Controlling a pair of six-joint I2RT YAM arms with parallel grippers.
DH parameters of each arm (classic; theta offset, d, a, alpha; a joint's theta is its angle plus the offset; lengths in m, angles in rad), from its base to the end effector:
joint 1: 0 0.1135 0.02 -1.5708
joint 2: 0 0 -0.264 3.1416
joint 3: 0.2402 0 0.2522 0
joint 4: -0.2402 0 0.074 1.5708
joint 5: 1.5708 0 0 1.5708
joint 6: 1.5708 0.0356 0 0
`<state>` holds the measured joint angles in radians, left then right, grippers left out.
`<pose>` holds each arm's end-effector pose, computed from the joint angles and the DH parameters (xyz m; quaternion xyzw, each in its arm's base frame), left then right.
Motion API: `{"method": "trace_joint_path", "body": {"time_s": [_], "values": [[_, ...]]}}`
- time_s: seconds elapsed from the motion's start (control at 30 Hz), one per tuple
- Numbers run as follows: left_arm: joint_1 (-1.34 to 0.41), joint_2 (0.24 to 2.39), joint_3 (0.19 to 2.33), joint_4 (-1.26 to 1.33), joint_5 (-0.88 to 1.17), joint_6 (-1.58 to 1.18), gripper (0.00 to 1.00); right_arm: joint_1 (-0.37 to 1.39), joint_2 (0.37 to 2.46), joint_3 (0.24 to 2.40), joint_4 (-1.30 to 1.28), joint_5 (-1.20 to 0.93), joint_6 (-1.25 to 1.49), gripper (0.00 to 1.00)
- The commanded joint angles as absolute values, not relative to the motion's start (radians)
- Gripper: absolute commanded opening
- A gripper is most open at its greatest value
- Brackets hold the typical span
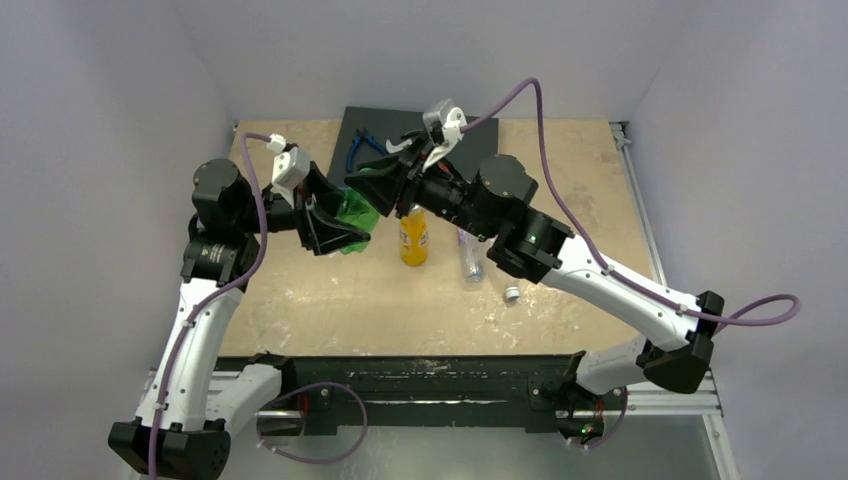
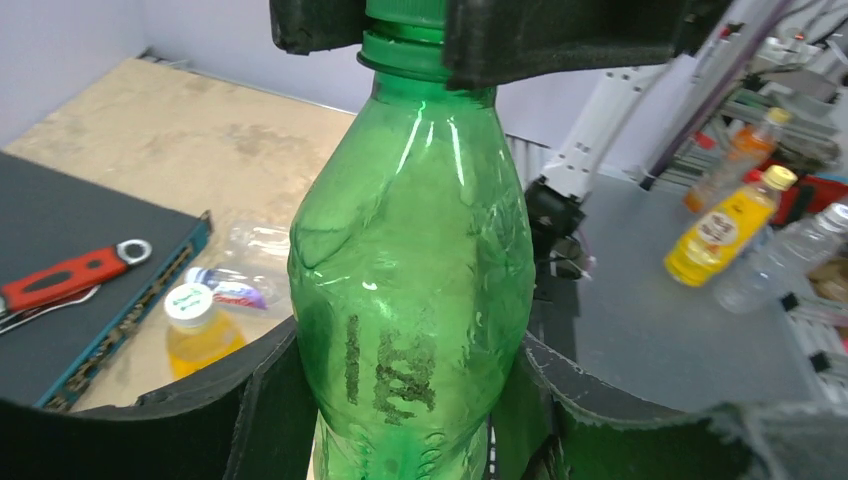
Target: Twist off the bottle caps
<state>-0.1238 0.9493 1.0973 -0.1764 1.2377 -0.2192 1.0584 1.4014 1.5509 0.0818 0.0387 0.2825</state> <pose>0.1798 -0.0563 0.4212 0.3760 0.6027 -0.5068 0.4884 0.1559 0.2743 0.4947 -0.2207 0.5803 0.4776 0.6216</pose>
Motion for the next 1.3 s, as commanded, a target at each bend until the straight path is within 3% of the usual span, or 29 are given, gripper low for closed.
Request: {"method": "trace_joint_path", "body": {"time_s": [0.0,0.17,0.27,0.3,0.33,0.4,0.47,0.5,0.57,0.67,0.83,1.07,1.27], "values": [[-0.121,0.933,1.126,-0.158,1.365,-0.307,0.11,1.026,1.315,1.484,0.259,-0.307,0.272,0.0],[-0.121,0.945,1.157,-0.255,1.384,-0.245,0.1,0.937,1.281,1.403,0.392,-0.536,0.368,0.0],[-0.121,0.944,1.152,-0.261,1.364,-0.242,0.09,0.92,1.28,1.393,0.394,-0.549,0.375,0.0],[-0.121,0.943,1.151,-0.262,1.353,-0.239,0.09,0.92,1.285,1.403,0.367,-0.517,0.372,0.04],[-0.121,0.942,1.151,-0.266,1.34,-0.231,0.09,0.92,1.291,1.421,0.323,-0.472,0.357,0.12],[-0.121,0.94,1.157,-0.301,1.3,-0.182,0.08,0.928,1.309,1.471,0.202,-0.349,0.313,0.5],[-0.121,0.938,1.167,-0.35,1.228,-0.101,0.08,0.951,1.316,1.507,0.129,-0.21,0.281,0.8],[-0.121,0.935,1.168,-0.36,1.176,-0.074,0.09,0.973,1.316,1.519,0.103,-0.133,0.258,0.9],[-0.121,0.927,1.162,-0.348,1.047,-0.045,0.09,1.021,1.327,1.554,0.046,0.015,0.227,0.98],[-0.121,0.903,1.123,-0.272,0.916,-0.036,0.09,1.056,1.402,1.687,-0.119,0.249,0.273,0.98],[-0.121,0.859,1.042,-0.18,0.752,0.025,0.07,1.1,1.511,1.869,-0.262,0.387,0.322,0.91],[-0.121,0.855,1.032,-0.17,0.718,0.072,0.06,1.126,1.591,1.96,-0.272,0.416,0.328,0.83],[-0.121,0.844,1.021,-0.155,0.73,0.064,0.06,1.125,1.619,1.955,-0.234,0.422,0.345,0.68]]}}
